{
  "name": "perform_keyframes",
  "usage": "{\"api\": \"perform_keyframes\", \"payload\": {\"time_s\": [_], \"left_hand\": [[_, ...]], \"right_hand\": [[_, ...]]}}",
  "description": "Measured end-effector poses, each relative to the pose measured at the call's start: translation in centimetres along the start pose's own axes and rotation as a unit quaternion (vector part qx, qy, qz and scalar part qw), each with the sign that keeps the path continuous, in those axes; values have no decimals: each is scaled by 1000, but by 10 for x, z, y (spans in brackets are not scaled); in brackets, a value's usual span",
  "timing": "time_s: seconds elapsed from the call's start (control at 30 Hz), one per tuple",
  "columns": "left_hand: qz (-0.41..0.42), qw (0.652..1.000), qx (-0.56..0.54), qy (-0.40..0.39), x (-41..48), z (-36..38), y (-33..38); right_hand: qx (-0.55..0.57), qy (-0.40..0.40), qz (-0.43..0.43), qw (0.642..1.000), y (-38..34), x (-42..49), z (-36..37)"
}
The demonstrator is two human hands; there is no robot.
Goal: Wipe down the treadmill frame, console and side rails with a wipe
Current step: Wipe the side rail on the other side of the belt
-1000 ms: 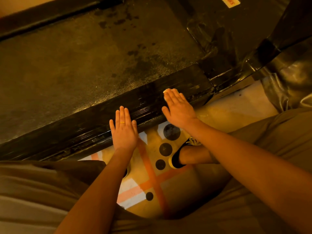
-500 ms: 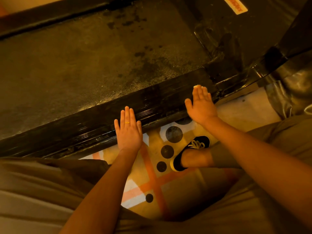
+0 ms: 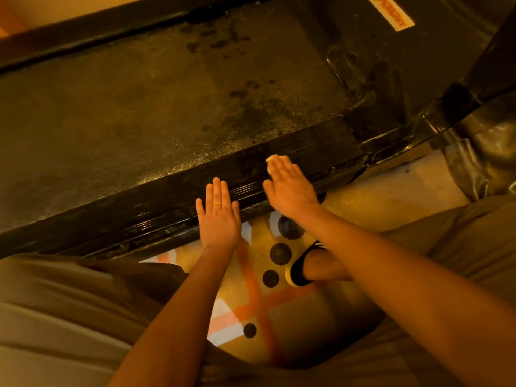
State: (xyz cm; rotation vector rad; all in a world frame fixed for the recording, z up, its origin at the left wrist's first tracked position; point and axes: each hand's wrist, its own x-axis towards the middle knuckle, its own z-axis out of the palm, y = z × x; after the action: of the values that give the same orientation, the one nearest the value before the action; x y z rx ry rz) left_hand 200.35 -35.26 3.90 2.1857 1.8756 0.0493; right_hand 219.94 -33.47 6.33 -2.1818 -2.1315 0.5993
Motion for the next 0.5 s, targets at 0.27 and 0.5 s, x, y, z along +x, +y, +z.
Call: {"api": "perform_keyframes", "payload": {"time_s": [0.27,0.5], "left_hand": [[0,1000,-4,4,1,2,-1],[-3,1000,0,-1,0,-1,1]], "right_hand": [[45,34,137,989,33,0,-8],[-19,-9,4,1000,49,-1,-10]]}}
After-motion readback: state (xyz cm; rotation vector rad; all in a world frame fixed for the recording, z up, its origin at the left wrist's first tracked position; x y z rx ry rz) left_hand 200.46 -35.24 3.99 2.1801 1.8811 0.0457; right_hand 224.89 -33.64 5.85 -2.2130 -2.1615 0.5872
